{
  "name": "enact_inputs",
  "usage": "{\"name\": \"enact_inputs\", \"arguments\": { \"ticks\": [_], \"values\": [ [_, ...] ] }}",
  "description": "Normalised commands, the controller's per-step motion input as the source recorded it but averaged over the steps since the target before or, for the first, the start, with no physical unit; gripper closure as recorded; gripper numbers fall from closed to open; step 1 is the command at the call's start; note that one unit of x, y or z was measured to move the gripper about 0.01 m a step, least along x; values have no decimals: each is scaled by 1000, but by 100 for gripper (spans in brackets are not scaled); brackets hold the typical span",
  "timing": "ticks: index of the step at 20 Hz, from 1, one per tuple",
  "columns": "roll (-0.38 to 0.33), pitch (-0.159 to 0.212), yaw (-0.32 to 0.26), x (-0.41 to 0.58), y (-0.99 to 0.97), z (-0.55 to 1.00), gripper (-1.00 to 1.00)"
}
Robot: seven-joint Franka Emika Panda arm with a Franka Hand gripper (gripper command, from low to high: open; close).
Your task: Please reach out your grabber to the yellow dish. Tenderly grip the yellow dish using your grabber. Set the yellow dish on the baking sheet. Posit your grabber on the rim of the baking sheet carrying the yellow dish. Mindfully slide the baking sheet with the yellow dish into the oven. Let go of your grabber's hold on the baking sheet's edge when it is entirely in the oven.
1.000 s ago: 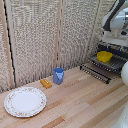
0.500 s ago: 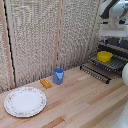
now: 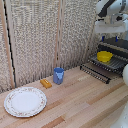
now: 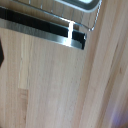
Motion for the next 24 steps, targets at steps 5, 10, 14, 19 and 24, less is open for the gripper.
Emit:
{"name": "enact_inputs", "arguments": {
  "ticks": [5, 10, 14, 19, 24],
  "values": [
    [-210, 47, 273, -66, -1, 131, -100],
    [-213, 152, 272, -139, 0, 128, -100],
    [-210, 207, 262, -162, 0, 121, -100],
    [-276, 183, 238, -166, 0, 3, -100],
    [-373, 120, 199, -149, 0, -128, -100]
  ]
}}
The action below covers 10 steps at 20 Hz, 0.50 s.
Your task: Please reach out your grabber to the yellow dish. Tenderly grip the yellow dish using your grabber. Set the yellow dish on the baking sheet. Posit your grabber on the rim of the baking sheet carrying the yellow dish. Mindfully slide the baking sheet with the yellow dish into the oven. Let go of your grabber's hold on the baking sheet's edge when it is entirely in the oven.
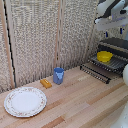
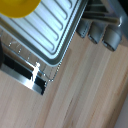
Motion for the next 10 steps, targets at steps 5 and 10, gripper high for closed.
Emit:
{"name": "enact_inputs", "arguments": {
  "ticks": [5, 10],
  "values": [
    [-375, 81, 192, -54, 0, -161, -100],
    [-369, 131, 158, -40, 78, -43, -100]
  ]
}}
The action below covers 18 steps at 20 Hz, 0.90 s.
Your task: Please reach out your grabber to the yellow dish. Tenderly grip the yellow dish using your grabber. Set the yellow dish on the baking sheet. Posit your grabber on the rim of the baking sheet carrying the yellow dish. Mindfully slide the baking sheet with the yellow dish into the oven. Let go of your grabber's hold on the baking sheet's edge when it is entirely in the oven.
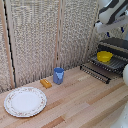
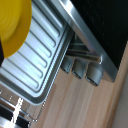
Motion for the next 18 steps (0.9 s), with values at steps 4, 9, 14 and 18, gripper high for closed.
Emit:
{"name": "enact_inputs", "arguments": {
  "ticks": [4, 9, 14, 18],
  "values": [
    [-361, 149, 107, 0, 269, -45, -100],
    [-350, 148, 95, 0, 330, -32, -100],
    [-363, 129, 102, 0, 301, -91, -100],
    [-343, 160, 105, 0, 303, -36, -100]
  ]
}}
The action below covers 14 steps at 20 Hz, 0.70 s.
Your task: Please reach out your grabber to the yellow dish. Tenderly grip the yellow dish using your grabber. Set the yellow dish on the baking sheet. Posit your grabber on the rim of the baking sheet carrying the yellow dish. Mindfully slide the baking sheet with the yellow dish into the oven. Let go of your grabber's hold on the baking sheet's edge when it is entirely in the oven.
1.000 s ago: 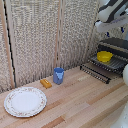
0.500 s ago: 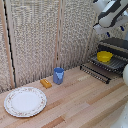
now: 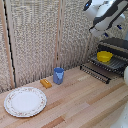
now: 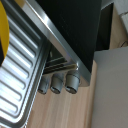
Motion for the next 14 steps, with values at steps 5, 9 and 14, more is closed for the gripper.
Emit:
{"name": "enact_inputs", "arguments": {
  "ticks": [5, 9, 14],
  "values": [
    [-243, 251, 124, -33, 361, 0, -100],
    [-170, 319, 146, -102, 403, 0, -100],
    [-158, 311, 182, -81, 322, -15, -100]
  ]
}}
